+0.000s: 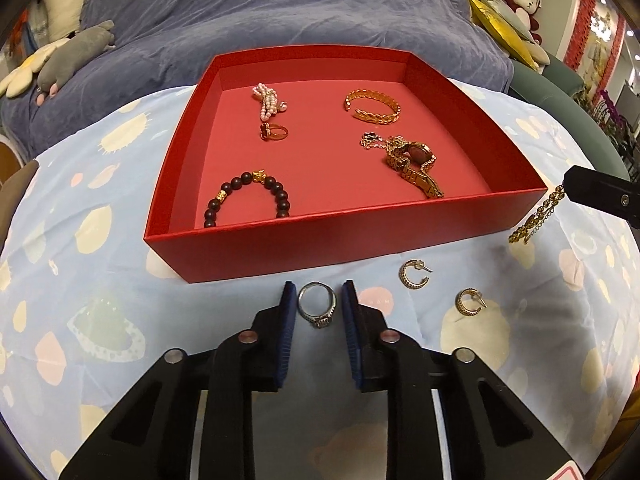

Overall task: Organize jewelry
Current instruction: 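Grasp the silver ring with the left tool while the right tool carries the gold chain, then lower the silver ring and gold chain into the red box and open both tools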

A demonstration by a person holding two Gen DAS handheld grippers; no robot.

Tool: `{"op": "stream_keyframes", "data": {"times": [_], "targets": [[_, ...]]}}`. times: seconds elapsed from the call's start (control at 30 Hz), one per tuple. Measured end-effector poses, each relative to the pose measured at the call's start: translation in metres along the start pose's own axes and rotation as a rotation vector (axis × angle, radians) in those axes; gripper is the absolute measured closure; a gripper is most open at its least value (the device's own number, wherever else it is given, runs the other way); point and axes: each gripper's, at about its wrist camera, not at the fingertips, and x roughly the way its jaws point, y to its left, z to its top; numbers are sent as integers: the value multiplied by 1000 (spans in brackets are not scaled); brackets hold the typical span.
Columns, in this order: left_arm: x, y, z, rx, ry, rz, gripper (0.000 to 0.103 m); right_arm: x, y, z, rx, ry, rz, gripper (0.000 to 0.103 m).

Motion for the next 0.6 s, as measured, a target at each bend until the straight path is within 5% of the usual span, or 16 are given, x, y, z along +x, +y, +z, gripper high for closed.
{"op": "stream_keyframes", "data": {"times": [0.27,0.6], "targets": [[-11,-1,1,-17,14,-50,86,-5,-1,3,7,-16,8,96],[-53,-1,29,-48,-107,-107,86,-18,7,37,41,-103,41,96]]}}
